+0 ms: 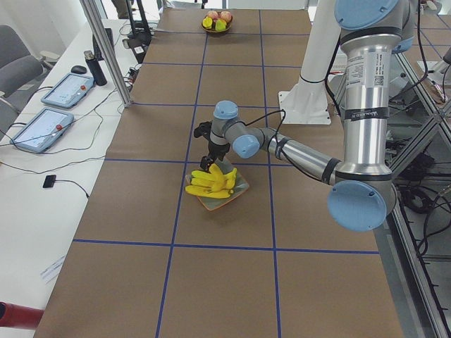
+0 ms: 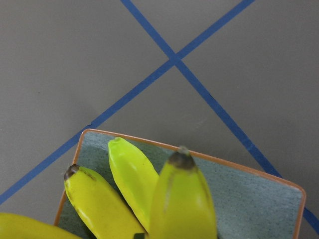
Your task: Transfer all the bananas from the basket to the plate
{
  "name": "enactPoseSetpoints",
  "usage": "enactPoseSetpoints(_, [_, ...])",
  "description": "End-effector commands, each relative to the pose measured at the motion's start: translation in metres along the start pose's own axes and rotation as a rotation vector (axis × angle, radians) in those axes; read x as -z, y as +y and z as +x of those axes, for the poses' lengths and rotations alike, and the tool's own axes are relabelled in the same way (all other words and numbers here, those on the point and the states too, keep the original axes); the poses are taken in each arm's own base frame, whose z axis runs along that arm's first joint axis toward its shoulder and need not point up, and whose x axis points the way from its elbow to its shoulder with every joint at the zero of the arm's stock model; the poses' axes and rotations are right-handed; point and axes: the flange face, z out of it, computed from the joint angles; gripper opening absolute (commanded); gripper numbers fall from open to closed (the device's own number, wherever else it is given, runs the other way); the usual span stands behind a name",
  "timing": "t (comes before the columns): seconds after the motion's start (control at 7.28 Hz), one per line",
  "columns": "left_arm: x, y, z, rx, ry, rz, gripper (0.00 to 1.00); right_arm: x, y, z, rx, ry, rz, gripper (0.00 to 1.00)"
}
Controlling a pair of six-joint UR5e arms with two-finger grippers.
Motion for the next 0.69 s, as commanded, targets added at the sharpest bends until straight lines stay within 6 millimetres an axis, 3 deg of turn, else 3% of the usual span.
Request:
enactPoseSetpoints(0.0, [0.009, -0.008, 0.005, -0.007, 0.016, 0.023, 1.0, 0.0, 0.0, 0.001, -0.002, 0.002, 0.0, 1.0])
enactPoseSetpoints(0.14, [0.023, -0.021, -0.002, 0.005, 0.006, 0.056, 1.0, 0.003, 0.003, 0.004, -0.011, 0.007, -0.002, 1.0])
enactPoseSetpoints(0.27, [0.042, -0.025, -0.029, 0.062, 0.007, 0.067, 1.0, 0.004, 0.013, 0.016, -0.042, 0.011, -0.007, 1.0])
enactPoseSetpoints(0.55, [0.099, -0.007, -0.108, 0.246, 0.033, 0.078, 1.0, -0.004, 0.047, 0.048, -0.121, 0.017, -0.044, 1.0])
